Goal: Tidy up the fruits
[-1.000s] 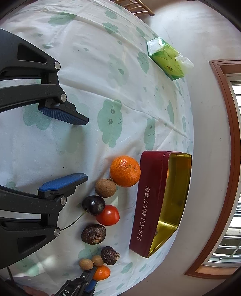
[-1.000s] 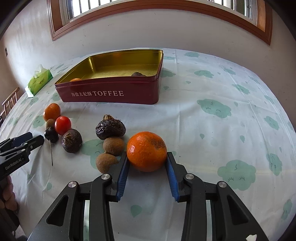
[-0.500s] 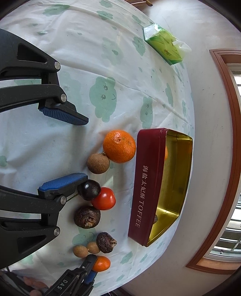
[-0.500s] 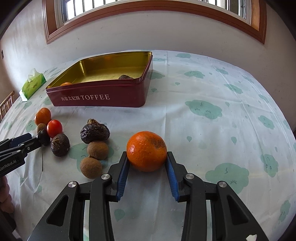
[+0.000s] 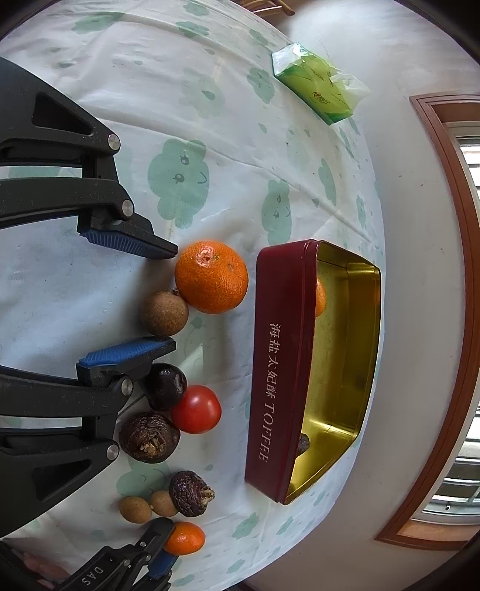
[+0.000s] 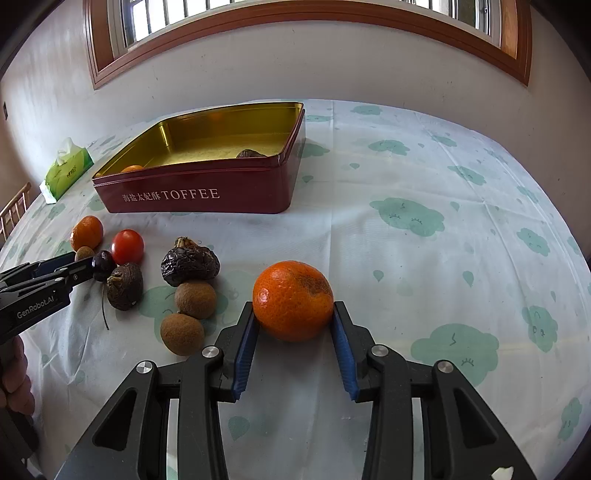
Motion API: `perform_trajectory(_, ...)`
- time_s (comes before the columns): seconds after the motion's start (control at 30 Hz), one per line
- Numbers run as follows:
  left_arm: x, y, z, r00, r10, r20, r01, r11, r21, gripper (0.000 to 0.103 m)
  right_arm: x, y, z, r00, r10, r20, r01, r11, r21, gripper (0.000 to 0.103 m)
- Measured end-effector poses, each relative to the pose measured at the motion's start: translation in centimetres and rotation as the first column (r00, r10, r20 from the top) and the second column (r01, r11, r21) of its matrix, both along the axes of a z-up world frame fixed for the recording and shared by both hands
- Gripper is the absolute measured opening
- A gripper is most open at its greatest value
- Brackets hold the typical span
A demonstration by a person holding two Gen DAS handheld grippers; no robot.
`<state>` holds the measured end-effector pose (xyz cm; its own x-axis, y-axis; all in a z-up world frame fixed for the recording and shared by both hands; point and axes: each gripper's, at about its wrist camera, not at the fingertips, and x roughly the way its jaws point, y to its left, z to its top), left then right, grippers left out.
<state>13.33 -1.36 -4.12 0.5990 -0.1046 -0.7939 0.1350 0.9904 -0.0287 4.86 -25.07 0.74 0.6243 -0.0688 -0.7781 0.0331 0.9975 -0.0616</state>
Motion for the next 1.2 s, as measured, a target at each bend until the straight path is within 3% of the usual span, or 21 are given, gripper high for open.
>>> perform_trajectory(0.37, -0.9, 0.3, 0.0, 1.000, -0.015, 0.014, 0.015, 1.000, -0.006, 0.026, 0.0, 0.0, 0.0, 1.000, 0.000, -0.001, 0.000, 1.000, 0.000, 0.037)
perform_trajectory(1.2, -2.2, -0.4, 0.3, 0.998, -0.027, 0.054, 0.025, 0.999, 0.025, 0.025, 0.1, 0.1, 0.2, 1.000, -0.001, -0.012, 0.001, 1.000, -0.017, 0.035)
